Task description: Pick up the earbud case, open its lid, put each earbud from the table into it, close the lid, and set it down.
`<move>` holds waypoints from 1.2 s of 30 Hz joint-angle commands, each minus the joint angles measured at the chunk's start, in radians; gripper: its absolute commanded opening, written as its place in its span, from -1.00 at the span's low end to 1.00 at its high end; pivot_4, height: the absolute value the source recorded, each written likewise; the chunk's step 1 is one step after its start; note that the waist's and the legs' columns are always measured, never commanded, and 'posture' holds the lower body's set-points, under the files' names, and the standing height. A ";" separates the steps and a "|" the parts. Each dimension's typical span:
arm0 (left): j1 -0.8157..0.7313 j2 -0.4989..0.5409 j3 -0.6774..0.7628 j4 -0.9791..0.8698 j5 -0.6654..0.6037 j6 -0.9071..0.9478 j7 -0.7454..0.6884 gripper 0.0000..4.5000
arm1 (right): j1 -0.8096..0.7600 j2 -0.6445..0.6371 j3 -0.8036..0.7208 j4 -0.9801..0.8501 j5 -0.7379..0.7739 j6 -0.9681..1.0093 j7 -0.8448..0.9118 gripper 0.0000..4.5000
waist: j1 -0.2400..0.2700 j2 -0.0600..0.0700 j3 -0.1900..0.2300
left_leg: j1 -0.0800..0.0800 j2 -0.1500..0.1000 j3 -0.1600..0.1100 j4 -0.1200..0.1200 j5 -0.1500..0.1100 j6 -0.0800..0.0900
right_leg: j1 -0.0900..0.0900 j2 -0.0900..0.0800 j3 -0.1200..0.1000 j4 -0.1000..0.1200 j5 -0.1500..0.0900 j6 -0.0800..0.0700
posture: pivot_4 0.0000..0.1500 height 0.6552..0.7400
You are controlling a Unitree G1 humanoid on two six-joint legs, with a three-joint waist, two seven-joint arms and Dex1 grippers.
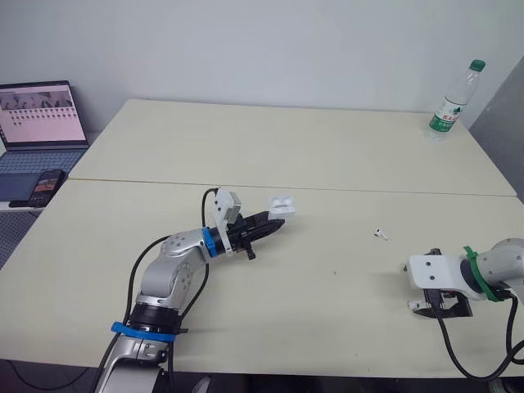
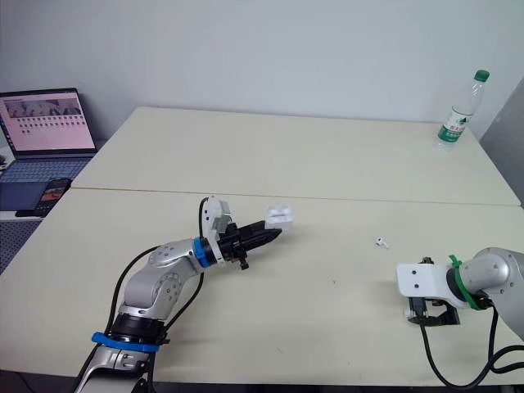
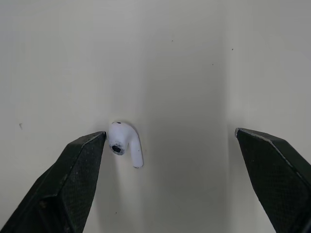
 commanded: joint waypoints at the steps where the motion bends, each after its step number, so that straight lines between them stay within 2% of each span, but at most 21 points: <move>1: -0.011 -0.001 0.001 -0.040 0.000 -0.015 0.001 -0.65 | -0.027 0.005 -0.007 -0.001 -0.013 -0.006 0.004 0.99 | 0.000 0.000 0.000 | 0.000 0.000 0.000 0.000 0.000 0.000 | 0.000 0.000 0.000 0.000 0.000 0.000 | 1.00 0.91; 25: -0.010 -0.005 -0.002 -0.023 0.005 -0.026 -0.012 -0.65 | -0.048 0.004 -0.036 -0.041 -0.004 0.043 0.004 0.99 | 0.000 0.000 0.000 | 0.000 0.000 0.000 0.000 0.000 0.000 | 0.000 0.000 0.000 0.000 0.000 0.000 | 1.00 0.91; 36: -0.015 -0.007 -0.003 -0.003 0.009 -0.040 -0.017 -0.65 | -0.055 -0.019 -0.039 -0.022 -0.046 0.083 -0.011 0.99 | 0.000 0.000 0.000 | 0.000 0.000 0.000 0.000 0.000 0.000 | 0.000 0.000 0.000 0.000 0.000 0.000 | 1.00 0.91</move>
